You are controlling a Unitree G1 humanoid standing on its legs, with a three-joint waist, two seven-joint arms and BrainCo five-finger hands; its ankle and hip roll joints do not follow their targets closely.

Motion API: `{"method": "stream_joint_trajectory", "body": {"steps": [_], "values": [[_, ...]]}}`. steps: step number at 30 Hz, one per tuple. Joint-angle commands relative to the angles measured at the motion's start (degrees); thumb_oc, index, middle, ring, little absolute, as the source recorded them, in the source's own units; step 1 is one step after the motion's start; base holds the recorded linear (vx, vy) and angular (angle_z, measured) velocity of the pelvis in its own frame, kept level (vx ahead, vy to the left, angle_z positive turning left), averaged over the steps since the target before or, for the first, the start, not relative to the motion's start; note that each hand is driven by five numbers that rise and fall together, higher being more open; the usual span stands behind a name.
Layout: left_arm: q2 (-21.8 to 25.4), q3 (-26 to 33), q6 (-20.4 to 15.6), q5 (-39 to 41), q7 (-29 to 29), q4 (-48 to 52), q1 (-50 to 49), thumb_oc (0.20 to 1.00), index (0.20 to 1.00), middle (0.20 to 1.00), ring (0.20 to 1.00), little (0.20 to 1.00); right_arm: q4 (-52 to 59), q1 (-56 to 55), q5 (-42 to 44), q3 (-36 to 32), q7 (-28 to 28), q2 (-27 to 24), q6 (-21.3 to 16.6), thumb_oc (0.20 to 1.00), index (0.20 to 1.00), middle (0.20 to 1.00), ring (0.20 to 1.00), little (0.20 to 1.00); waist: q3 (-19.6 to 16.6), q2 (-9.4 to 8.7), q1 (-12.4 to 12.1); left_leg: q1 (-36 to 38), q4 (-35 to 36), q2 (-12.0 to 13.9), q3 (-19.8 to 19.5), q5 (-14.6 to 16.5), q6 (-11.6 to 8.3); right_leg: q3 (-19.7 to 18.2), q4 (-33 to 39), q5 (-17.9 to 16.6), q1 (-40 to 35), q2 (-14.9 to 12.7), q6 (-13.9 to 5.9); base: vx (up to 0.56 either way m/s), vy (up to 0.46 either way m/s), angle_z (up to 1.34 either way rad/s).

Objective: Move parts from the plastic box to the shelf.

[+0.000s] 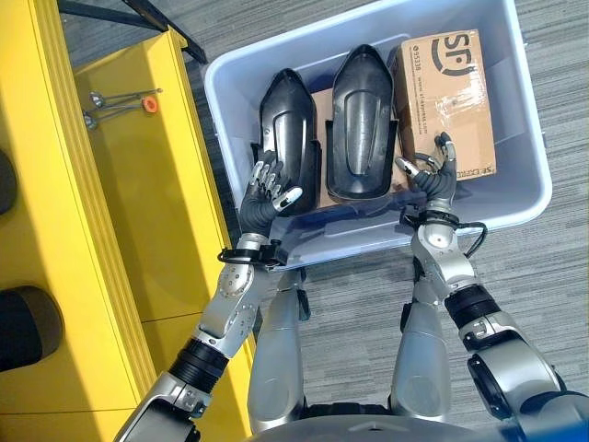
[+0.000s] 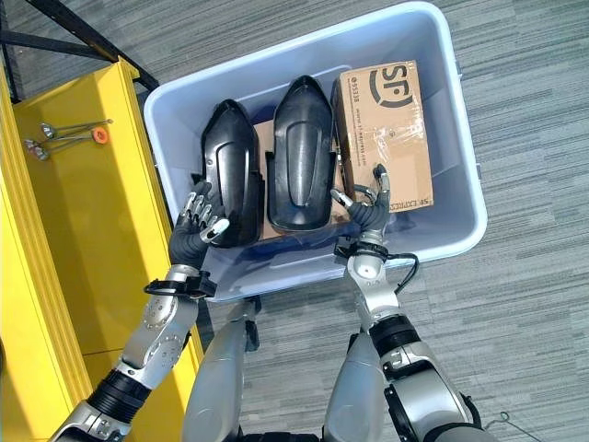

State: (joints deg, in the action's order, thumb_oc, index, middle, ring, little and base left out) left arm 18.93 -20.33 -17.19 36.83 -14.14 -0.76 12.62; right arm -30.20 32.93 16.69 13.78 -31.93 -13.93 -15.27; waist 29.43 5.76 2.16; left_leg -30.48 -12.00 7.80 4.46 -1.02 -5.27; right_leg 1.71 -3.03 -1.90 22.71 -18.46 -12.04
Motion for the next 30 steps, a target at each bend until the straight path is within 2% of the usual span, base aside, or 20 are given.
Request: {"method": "stream_joint_trajectory", "body": {"steps": [1,8,18,30], "values": [[0.65,1.01,-3.58,-0.55,-0.20,4.69,2.42,1.000,1.000,1.000,1.000,1.000,-1.44,2.93,-1.06,-0.05,-0.39,0.82,-0.32,1.000,1.000,1.000,1.000,1.000,0.35,0.34,-1.82,0.82,-0.37,2.54,-0.07,-0.22,-0.92,-0.38,-5.15,-2.92,4.71,0.48,1.43,0.00,0.000,0.00],[0.16,2.37,-3.34,-1.64,-0.95,4.56,2.19,1.000,1.000,1.000,1.000,1.000,9.75,-2.71,-3.55,1.69,1.56,0.82,-1.11,1.000,1.000,1.000,1.000,1.000,0.01,-0.96,-0.89,0.49,-0.44,2.60,-0.46,-0.06,-0.81,0.03,-4.91,-2.93,4.53,0.46,1.59,0.00,-0.010,0.00],[0.17,3.59,-3.62,-3.18,-1.95,5.71,2.01,1.000,1.000,1.000,1.000,1.000,23.66,-6.64,-11.91,0.13,-0.25,-1.42,-1.72,1.000,1.000,1.000,1.000,1.000,-1.25,-2.32,-0.16,0.06,-0.88,2.48,-0.92,0.36,-0.78,0.58,-4.30,-2.96,3.63,0.25,1.50,0.00,-0.001,0.01],[0.07,3.86,-3.63,-3.33,-2.82,5.89,1.83,1.000,1.000,1.000,1.000,1.000,24.86,-6.21,-9.41,1.67,0.39,0.42,-2.65,1.000,1.000,1.000,1.000,1.000,-1.29,-2.59,-0.38,-0.55,-0.84,2.13,-1.00,0.28,-0.65,1.04,-3.85,-3.15,3.49,0.33,1.65,0.00,0.002,0.02]]}}
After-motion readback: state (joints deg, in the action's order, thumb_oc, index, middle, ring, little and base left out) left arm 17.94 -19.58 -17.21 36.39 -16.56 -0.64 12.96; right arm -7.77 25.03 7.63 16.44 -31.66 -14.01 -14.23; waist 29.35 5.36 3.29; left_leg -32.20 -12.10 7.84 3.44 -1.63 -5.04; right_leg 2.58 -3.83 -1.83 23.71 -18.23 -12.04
